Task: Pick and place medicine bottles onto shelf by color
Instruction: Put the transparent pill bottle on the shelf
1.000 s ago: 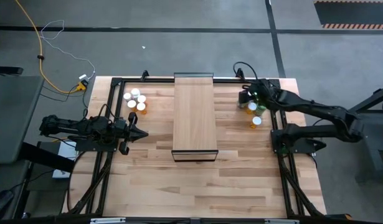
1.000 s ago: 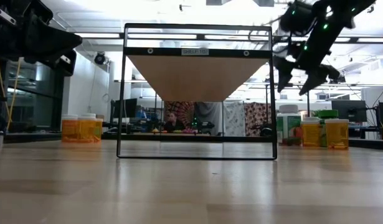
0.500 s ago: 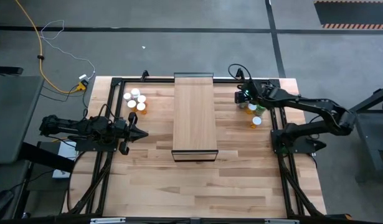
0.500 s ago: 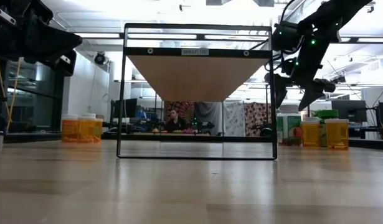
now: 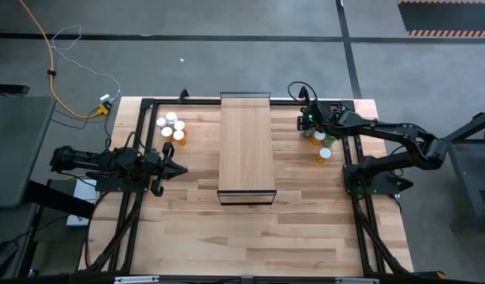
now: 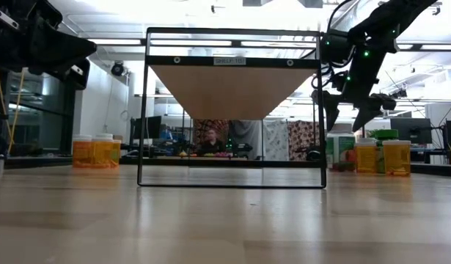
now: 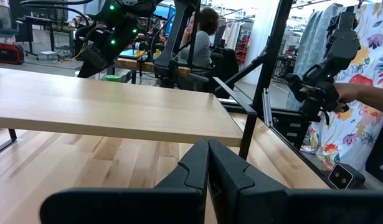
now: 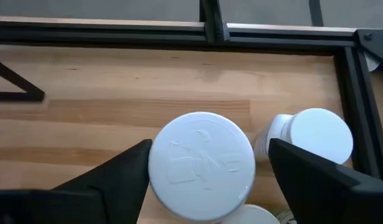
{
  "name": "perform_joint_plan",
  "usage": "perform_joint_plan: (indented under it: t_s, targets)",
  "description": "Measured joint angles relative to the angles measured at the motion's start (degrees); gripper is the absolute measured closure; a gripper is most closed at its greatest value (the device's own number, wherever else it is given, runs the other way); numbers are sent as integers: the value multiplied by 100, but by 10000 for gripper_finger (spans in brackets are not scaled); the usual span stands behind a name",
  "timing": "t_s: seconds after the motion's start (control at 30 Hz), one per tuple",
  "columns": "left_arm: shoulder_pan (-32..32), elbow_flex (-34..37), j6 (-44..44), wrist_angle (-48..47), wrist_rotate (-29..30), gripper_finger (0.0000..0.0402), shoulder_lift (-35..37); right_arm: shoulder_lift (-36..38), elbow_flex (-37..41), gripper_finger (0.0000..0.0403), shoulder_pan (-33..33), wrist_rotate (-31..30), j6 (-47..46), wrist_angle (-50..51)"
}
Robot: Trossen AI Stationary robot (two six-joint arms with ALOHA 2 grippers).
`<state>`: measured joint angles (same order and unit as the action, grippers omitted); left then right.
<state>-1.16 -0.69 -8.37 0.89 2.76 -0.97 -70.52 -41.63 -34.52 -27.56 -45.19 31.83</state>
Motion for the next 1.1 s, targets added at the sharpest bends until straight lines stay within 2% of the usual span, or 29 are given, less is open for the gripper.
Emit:
perform_joint_plan:
  t_s: [0.3, 0.63, 0.97, 1.1]
  targets:
    - [1, 0, -1, 0, -2, 401, 1, 0, 0, 122, 0, -8, 9, -36]
    - [1, 0, 1, 0, 0, 401, 1, 4, -4, 190, 0, -17, 20, -43]
    - [1, 0, 0, 0, -2, 401, 2, 89, -7, 190, 0, 110, 308, -278]
    - [1, 0, 1, 0, -1, 401, 1, 248, -424, 190, 46, 153, 621, -188]
